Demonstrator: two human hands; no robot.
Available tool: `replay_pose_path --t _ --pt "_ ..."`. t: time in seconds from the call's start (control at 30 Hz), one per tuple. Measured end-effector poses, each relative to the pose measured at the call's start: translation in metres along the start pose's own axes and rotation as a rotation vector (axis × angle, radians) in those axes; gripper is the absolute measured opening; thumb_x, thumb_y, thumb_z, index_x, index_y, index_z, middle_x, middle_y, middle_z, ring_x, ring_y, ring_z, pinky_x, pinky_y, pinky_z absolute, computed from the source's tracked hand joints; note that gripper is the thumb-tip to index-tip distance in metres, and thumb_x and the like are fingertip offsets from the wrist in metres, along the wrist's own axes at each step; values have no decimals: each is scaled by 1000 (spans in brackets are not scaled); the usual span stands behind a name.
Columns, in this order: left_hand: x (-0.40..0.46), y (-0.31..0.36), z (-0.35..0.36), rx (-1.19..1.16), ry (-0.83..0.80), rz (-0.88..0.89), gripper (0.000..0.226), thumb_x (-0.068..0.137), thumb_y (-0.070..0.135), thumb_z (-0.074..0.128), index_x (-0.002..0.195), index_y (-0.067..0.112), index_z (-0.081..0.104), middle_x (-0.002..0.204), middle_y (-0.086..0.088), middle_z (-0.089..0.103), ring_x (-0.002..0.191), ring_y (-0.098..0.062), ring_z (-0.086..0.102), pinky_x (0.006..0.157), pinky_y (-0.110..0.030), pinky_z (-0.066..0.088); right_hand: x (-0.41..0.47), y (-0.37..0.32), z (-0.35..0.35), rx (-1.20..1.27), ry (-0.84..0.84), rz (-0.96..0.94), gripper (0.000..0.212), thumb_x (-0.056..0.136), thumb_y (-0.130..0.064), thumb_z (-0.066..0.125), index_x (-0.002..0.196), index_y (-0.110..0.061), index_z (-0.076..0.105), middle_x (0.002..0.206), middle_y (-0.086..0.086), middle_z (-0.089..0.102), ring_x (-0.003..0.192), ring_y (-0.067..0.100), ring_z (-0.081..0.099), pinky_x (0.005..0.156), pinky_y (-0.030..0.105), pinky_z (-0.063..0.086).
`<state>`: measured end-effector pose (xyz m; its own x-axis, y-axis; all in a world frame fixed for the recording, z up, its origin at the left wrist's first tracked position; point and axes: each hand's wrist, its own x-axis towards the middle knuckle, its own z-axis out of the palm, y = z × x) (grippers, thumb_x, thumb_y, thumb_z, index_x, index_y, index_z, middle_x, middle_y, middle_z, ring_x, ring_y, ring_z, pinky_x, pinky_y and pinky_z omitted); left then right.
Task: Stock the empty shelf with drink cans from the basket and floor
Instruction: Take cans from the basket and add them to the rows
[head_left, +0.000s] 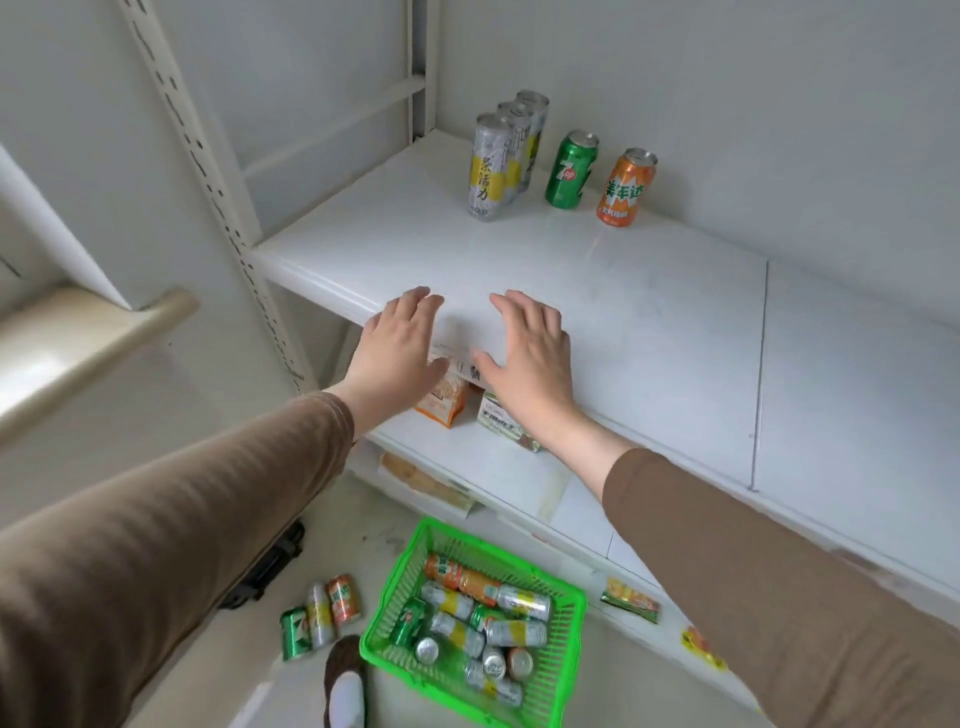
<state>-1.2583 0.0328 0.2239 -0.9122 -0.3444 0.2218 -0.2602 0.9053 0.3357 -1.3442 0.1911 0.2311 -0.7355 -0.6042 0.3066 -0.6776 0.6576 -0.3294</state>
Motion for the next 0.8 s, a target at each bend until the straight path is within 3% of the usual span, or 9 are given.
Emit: replay_pose_path --t 0.23,0.4,0.6,0.8 --pt "-111 23 39 6 27 10 80 75 30 72 145 16 35 155 -8 27 141 -31 28 111 -47 32 -104 11 6 -57 -14 -210 60 85 -36 68 141 -24 49 153 -1 42 138 26 37 109 43 34" --pt "-175 11 92 -18 -90 -61 79 74 25 69 144 15 35 152 -11 31 138 -32 30 111 -46 31 -166 24 62 7 -74 -281 47 87 -28 64 133 -20 56 147 -1 49 132 25 45 105 40 38" --pt "-262 -23 190 -50 -266 -162 79 74 27 70 144 15 36 151 -10 33 138 -31 31 108 -45 34 -250 66 173 88 -307 -108 48 88 -20 65 134 -15 54 140 2 52 127 25 44 108 38 38" --pt "-337 -51 307 -51 -496 -265 80 79 31 68 148 15 31 151 -12 30 138 -32 28 112 -46 29 -328 120 295 155 -583 187 46 89 -14 65 134 -13 52 133 8 53 124 30 47 106 42 41"
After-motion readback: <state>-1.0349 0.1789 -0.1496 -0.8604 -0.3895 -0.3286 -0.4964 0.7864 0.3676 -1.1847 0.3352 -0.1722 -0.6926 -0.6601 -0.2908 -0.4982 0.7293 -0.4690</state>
